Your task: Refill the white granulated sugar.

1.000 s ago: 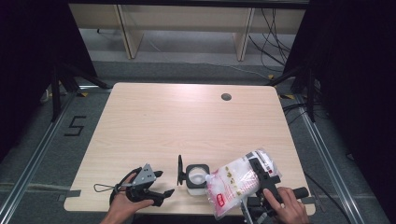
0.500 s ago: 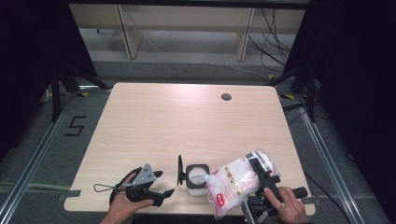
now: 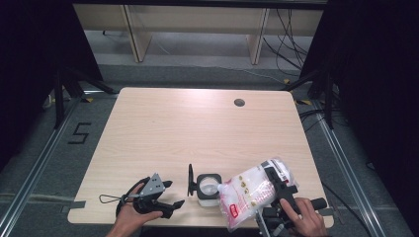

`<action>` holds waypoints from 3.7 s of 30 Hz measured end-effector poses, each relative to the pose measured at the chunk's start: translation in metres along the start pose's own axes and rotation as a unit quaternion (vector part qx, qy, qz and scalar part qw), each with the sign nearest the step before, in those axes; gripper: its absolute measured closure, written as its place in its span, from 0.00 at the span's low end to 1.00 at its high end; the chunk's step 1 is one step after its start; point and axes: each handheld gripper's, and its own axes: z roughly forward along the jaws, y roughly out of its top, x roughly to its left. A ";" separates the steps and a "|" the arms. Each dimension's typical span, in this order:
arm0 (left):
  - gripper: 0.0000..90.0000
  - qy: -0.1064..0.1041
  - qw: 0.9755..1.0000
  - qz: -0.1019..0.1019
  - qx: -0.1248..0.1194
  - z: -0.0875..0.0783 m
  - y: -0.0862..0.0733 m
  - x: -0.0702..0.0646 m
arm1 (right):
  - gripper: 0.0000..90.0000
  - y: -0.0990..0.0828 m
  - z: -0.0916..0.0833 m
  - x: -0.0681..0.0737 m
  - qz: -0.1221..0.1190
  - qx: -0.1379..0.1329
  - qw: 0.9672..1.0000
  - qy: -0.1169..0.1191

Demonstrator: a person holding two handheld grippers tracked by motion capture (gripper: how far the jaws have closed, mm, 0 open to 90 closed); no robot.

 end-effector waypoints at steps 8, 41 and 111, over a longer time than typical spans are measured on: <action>0.24 -0.001 1.000 0.001 0.000 0.000 0.000 0.000 | 0.46 -0.002 -0.001 0.003 0.025 0.007 1.000 0.001; 0.24 0.000 1.000 -0.003 -0.001 0.000 0.000 0.000 | 0.46 -0.001 -0.001 0.000 0.012 0.004 1.000 -0.002; 0.24 -0.001 1.000 -0.003 0.000 0.000 0.000 0.000 | 0.46 0.001 -0.002 -0.003 -0.004 0.005 1.000 -0.009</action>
